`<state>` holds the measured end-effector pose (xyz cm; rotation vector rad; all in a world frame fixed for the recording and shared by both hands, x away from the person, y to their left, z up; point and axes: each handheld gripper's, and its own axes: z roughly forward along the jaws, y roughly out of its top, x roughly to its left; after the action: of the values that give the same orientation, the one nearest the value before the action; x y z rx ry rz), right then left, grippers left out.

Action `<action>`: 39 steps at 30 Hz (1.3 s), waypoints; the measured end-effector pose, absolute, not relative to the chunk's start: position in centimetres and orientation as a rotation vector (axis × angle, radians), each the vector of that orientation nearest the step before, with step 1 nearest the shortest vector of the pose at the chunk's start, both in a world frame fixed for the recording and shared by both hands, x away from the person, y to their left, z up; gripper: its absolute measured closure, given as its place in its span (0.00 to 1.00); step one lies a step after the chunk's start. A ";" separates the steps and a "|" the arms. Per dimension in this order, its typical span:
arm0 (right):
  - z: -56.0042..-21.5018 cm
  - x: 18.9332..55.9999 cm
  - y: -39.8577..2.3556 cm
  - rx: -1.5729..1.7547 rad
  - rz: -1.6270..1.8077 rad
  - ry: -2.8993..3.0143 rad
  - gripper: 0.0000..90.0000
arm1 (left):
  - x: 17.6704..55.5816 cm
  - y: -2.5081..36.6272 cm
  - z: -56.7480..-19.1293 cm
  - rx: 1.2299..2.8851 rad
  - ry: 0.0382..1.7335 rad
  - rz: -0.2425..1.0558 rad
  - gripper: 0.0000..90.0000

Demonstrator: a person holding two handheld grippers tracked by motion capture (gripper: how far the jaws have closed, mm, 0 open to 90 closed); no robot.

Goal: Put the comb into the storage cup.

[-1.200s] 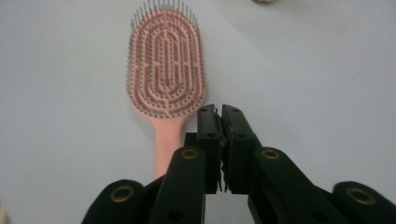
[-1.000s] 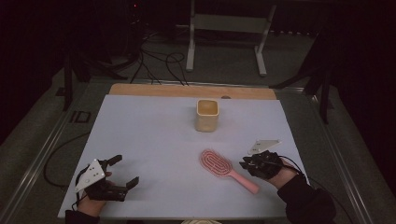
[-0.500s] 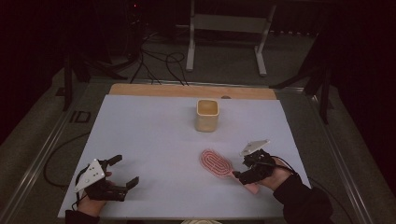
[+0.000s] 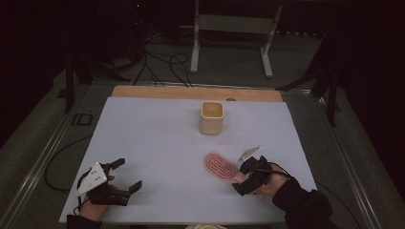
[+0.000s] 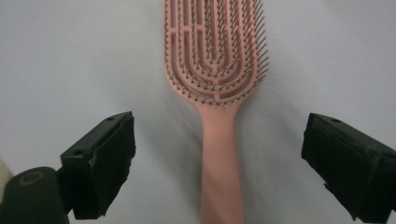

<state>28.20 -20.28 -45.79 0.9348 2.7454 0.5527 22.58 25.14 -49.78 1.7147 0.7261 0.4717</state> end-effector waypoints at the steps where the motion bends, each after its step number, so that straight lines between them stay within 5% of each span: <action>1: -45.8 28.2 -20.3 0.935 0.553 2.745 0.10 | 22.6 25.1 -49.8 1.715 0.726 0.472 0.00; 11: -47.0 28.9 -19.6 0.947 0.465 2.801 0.13 | 22.6 25.1 -49.8 1.715 0.723 0.469 0.00; 17: -47.7 29.5 -19.1 0.932 0.386 2.825 0.23 | 22.6 25.1 -49.8 1.712 0.726 0.467 0.00; 28: -48.5 30.5 -18.3 0.938 0.267 2.832 0.55 | 22.6 25.2 -49.8 1.711 0.727 0.466 0.00; 39: -48.8 30.9 -18.3 0.993 0.255 2.862 0.66 | 22.6 25.2 -49.8 1.708 0.728 0.465 0.00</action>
<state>30.93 -18.26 -48.81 0.9929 2.8618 0.2547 22.65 25.19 -49.80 1.7081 0.7282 0.4655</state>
